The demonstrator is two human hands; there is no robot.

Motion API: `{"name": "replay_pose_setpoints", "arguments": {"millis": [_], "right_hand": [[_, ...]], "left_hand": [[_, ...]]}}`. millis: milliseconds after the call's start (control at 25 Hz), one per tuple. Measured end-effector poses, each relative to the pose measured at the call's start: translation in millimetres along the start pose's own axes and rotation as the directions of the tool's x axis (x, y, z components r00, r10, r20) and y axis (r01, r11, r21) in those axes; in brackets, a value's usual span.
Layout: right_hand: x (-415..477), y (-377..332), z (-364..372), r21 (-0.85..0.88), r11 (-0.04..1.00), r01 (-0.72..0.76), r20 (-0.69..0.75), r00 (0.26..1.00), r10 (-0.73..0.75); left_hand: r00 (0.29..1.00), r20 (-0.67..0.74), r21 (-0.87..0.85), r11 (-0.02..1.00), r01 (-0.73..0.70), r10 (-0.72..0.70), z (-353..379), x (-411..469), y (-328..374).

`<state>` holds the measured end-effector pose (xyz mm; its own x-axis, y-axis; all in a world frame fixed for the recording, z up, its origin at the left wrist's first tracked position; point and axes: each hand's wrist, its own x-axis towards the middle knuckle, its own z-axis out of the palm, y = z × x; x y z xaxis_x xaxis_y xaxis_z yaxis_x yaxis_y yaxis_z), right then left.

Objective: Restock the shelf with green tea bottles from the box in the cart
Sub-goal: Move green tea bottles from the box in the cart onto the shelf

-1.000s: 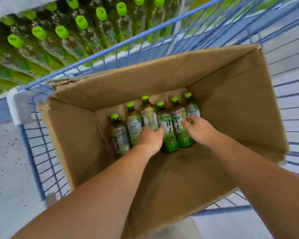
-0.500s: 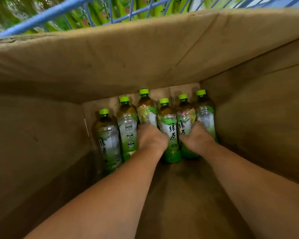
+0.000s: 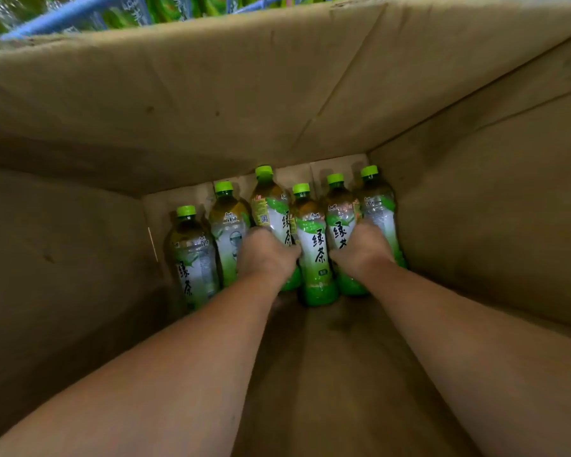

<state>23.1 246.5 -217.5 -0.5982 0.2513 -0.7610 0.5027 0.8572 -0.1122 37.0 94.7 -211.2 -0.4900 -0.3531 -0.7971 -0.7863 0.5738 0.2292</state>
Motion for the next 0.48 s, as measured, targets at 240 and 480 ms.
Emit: {"name": "replay_pose_setpoints", "arguments": {"millis": [240,480], "right_hand": [[-34.6,-5.0,-42.3,0.185,0.982,-0.02,0.047,0.999,0.011],[-96.0,-25.1,-68.0,0.316,0.948,0.044,-0.056,0.998,-0.028]], "left_hand": [[0.988,0.153,-0.157,0.988,0.001,0.024,-41.9,-30.3,4.9],[0.969,0.224,-0.29,0.957,-0.034,0.103,-78.0,-78.9,2.2]]}}
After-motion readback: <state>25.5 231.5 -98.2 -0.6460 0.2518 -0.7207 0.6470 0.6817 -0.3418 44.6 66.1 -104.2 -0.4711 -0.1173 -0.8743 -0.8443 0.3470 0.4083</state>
